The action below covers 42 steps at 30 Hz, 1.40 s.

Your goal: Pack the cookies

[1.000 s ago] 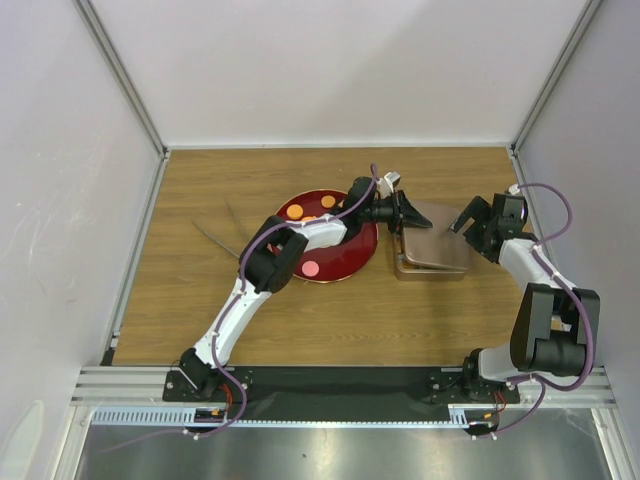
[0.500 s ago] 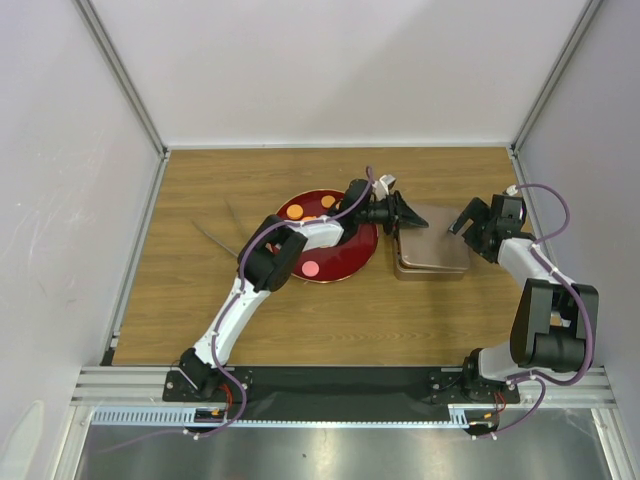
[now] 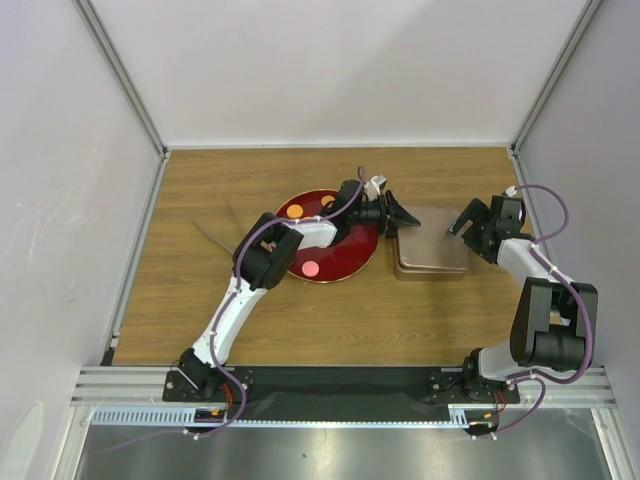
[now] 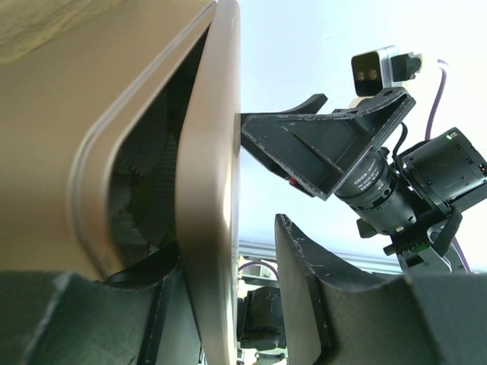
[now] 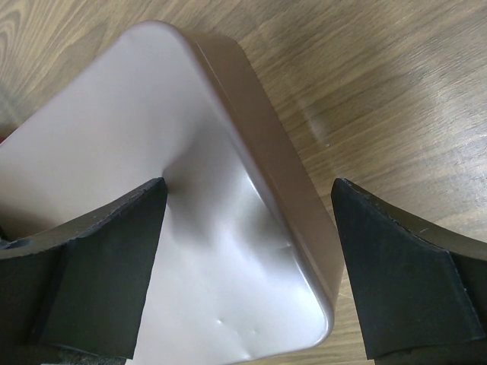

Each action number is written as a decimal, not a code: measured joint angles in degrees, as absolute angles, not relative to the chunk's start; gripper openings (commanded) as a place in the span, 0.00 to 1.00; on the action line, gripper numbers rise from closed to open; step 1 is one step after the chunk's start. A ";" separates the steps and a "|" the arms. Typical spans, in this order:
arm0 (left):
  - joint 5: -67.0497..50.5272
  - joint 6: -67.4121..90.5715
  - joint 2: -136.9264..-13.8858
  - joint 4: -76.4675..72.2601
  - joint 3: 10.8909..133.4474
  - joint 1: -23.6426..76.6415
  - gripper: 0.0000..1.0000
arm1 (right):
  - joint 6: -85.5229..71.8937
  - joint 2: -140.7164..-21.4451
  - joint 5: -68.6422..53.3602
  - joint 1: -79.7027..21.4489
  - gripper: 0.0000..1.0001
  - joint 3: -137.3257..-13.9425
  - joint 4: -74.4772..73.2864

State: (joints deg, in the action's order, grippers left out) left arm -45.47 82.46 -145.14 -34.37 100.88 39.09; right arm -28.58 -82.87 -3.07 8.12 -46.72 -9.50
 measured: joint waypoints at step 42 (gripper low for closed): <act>-46.26 76.93 -137.16 -34.87 87.55 34.65 0.49 | -28.42 -83.09 -2.44 7.14 0.94 -46.15 -8.75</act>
State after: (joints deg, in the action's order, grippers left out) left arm -46.26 76.93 -137.16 -34.87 87.55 34.65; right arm -28.42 -83.09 -2.44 7.14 -46.15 -8.75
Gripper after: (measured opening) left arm 0.475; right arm 0.940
